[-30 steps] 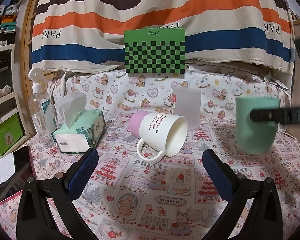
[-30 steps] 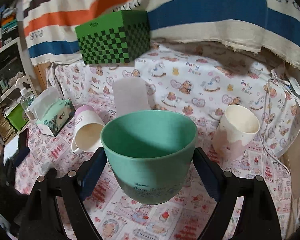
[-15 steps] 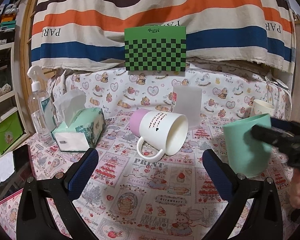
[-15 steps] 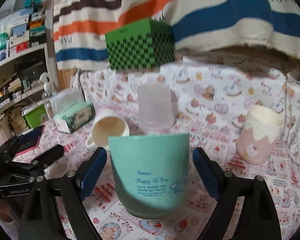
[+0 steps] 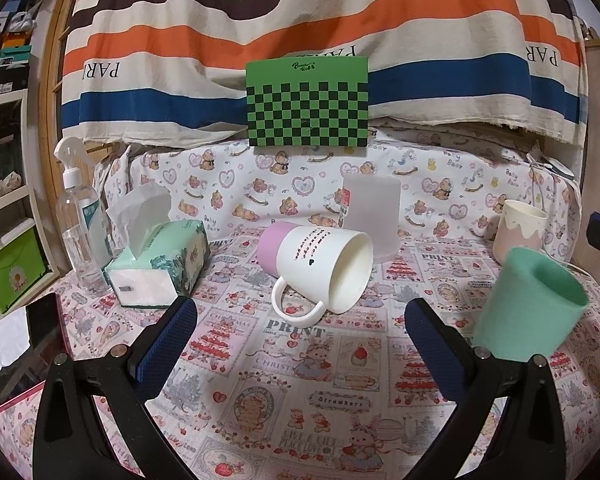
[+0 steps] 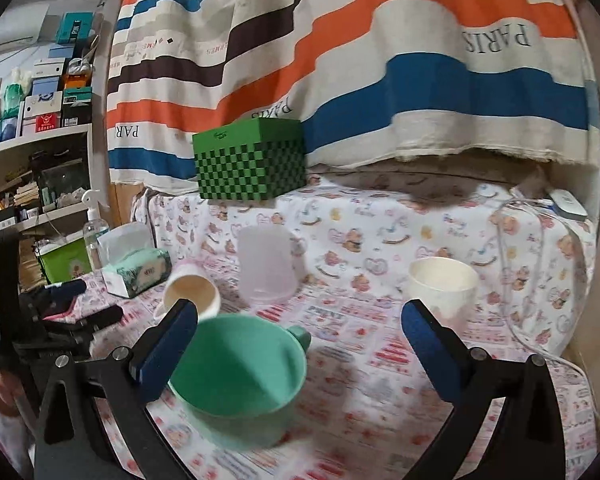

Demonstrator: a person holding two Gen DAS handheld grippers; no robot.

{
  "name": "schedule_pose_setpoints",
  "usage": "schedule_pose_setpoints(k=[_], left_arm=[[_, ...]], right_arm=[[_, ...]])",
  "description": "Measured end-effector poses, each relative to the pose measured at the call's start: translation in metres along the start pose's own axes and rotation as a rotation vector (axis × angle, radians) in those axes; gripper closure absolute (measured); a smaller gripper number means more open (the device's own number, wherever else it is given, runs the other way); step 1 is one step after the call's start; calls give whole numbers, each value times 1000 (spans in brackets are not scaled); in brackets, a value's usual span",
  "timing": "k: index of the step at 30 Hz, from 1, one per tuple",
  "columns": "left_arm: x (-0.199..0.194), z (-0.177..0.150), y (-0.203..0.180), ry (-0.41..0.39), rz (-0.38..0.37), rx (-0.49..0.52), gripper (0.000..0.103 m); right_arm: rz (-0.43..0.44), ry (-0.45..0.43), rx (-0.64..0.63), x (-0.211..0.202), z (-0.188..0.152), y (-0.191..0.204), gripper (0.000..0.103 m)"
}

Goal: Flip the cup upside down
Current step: 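Lower the green mug upright onto the table and open the right tool, then grasp the green mug's rim with the left tool and lift it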

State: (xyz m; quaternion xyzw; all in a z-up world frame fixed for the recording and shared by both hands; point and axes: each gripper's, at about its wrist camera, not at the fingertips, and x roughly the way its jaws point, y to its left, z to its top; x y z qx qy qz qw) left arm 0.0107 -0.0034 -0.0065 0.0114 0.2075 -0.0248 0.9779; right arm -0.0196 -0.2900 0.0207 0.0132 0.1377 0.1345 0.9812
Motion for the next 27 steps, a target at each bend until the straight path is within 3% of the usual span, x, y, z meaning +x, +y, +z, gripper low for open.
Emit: schedule_pose_setpoints(k=[7, 11, 16, 19, 22, 27], left_arm=[[-4, -1, -3, 12, 40, 10, 0], [-26, -6, -15, -46, 72, 35, 0], [-49, -12, -35, -85, 27, 56, 0], [-45, -12, -54, 1, -21, 99, 0], [-29, -16, -78, 157, -123, 184, 0], [-5, -17, -106, 284, -199, 258, 0]], right_arm=[[27, 23, 49, -5, -7, -20, 0], [36, 18, 53, -7, -7, -21, 0], [9, -3, 42, -12, -5, -19, 0], [-31, -24, 52, -15, -3, -20, 0], [-148, -95, 47, -22, -4, -20, 1], [-117, -100, 18, -26, -2, -17, 3]])
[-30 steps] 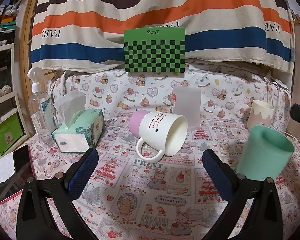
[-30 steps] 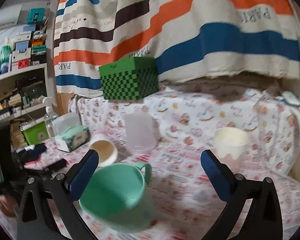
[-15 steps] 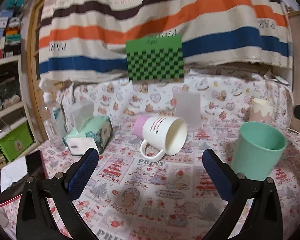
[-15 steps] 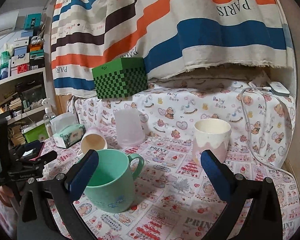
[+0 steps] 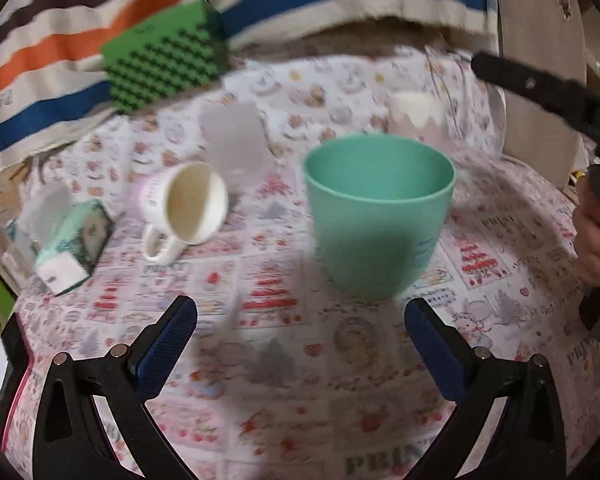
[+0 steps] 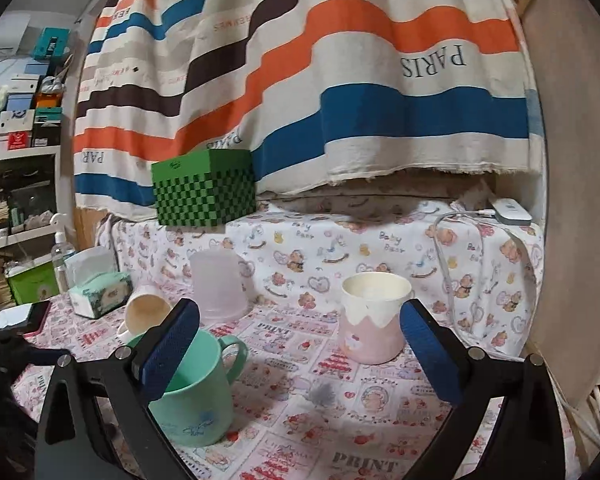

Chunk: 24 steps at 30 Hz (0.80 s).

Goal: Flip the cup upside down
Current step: 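Grasp the green mug's rim with the left tool and lift it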

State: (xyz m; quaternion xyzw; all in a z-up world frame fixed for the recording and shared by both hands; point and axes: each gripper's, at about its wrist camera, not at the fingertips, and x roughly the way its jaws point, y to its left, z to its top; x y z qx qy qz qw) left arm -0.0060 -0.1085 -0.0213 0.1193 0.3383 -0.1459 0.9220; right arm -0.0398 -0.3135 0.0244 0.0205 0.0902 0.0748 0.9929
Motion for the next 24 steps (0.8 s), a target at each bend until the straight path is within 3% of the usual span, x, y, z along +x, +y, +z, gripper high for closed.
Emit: schedule_pose_setpoints(k=[4, 13, 16, 19, 21, 23, 24], left_arm=[[18, 16, -9, 61, -79, -17, 0], [51, 25, -33, 119, -96, -19, 0], [59, 29, -28, 143, -152, -72, 0], [70, 30, -24, 167, -156, -116, 0], [75, 30, -20, 185, -196, -148, 5], [72, 30, -22, 171, -210, -134, 22], [70, 30, -23, 168, -220, -122, 23]], right_arm=[[27, 15, -24, -1, 1, 6, 3], [43, 33, 85, -3, 6, -12, 2], [34, 26, 133, -4, 10, -24, 2], [22, 18, 157, -6, 12, -31, 2], [18, 18, 170, -5, 13, -35, 2], [20, 23, 181, -5, 13, -37, 2], [21, 28, 187, -3, 13, -39, 2]])
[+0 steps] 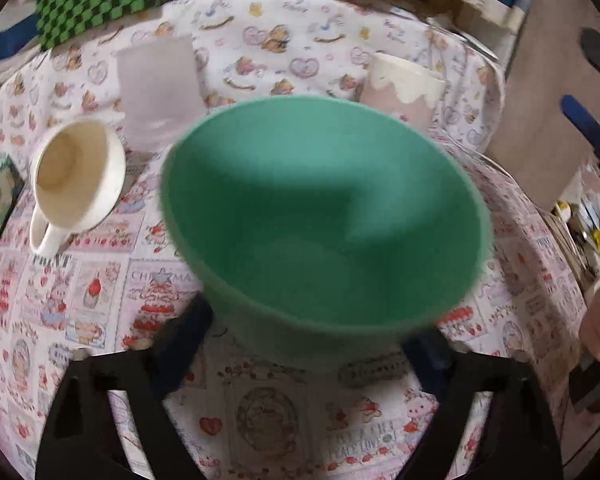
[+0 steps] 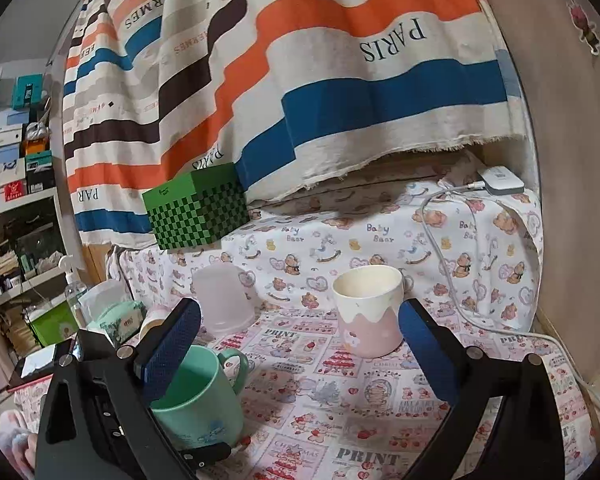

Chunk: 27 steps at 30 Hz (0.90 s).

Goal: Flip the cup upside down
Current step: 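Grasp the green mug's rim with the left tool and lift it, then turn the green mug rim-down with the left tool and lower it to the table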

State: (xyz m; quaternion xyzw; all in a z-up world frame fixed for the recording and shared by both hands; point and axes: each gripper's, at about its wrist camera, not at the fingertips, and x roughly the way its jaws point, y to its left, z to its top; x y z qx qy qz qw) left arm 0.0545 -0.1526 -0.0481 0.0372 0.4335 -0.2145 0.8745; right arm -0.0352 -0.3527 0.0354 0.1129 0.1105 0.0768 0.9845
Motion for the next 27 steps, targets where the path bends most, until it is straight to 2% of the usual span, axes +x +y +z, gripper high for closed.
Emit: schedule_pose_setpoints(k=[6, 11, 15, 17, 21, 24, 27], left_arm=[[-9, -6, 4, -1, -22, -36, 23], [-32, -9, 9, -18, -1, -36, 24], [-57, -4, 15, -85, 34, -24, 25], [-60, 0, 19, -92, 50, -20, 25], [-64, 1, 31, -76, 34, -48, 25], [-82, 7, 32, -137, 41, -37, 26], [-91, 17, 34, -150, 55, -48, 27]], right_arm=[[-6, 12, -1, 4, -2, -1, 2], [1, 27, -16, 6, -3, 2, 2], [3, 33, -40, 7, -5, 7, 2], [-5, 34, -57, 8, -7, 10, 2], [-12, 39, -74, 9, -10, 14, 2], [-9, 42, -75, 10, -10, 14, 2], [-13, 47, -77, 11, -11, 15, 2]])
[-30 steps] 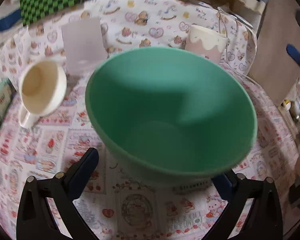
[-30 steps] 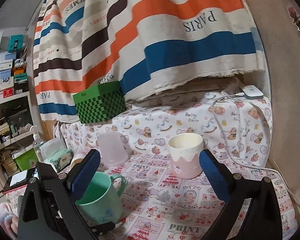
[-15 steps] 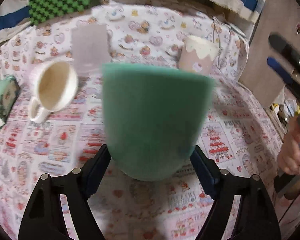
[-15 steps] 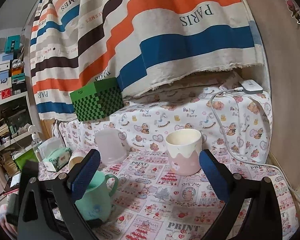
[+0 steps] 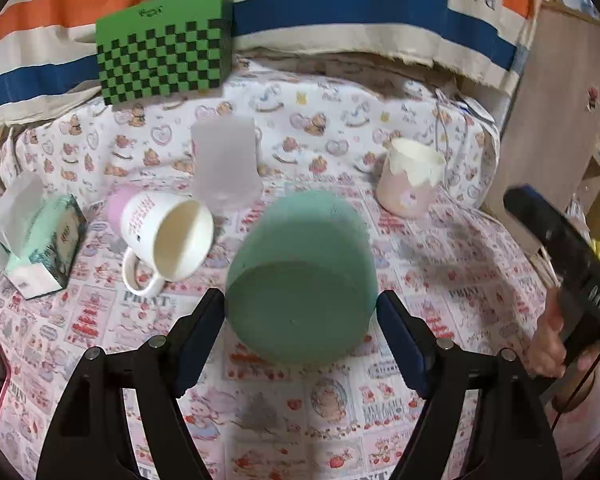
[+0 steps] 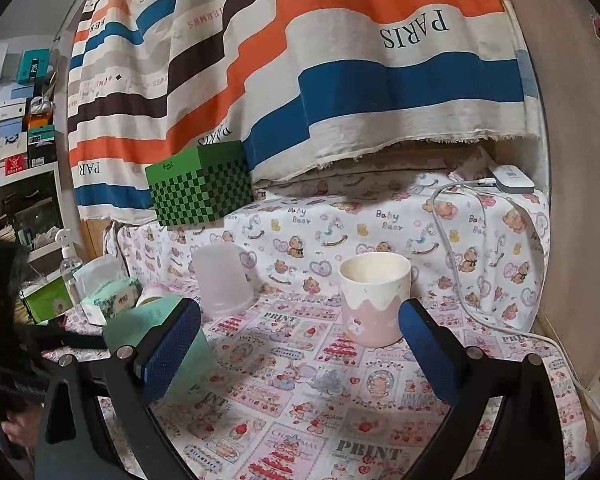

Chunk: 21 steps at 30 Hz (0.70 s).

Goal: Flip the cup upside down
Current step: 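Turn the green mug rim-down with the left tool and lower it to the table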

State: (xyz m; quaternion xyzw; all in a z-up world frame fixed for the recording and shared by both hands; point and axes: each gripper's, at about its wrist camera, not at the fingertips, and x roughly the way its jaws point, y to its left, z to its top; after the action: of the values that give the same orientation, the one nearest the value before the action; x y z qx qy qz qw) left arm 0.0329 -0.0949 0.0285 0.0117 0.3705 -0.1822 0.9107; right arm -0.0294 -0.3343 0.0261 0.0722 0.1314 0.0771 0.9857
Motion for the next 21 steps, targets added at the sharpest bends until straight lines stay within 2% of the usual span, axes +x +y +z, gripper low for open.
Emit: schedule_pose_setpoints(k=[9, 13, 16, 19, 21], left_arm=[[7, 12, 4, -23, 8, -20, 27], [15, 16, -1, -47, 52, 24, 18], [17, 15, 2, -61, 50, 18, 13], [23, 15, 2, -48, 18, 23, 11], [27, 14, -1, -44, 34, 37, 11]], right_arm=[[-7, 21, 1, 5, -2, -1, 2], [-10, 29, 0, 6, -2, -1, 2], [-9, 28, 1, 6, -1, -1, 2], [-7, 26, 3, 6, -1, -1, 3], [-9, 31, 3, 7, -2, -1, 3]])
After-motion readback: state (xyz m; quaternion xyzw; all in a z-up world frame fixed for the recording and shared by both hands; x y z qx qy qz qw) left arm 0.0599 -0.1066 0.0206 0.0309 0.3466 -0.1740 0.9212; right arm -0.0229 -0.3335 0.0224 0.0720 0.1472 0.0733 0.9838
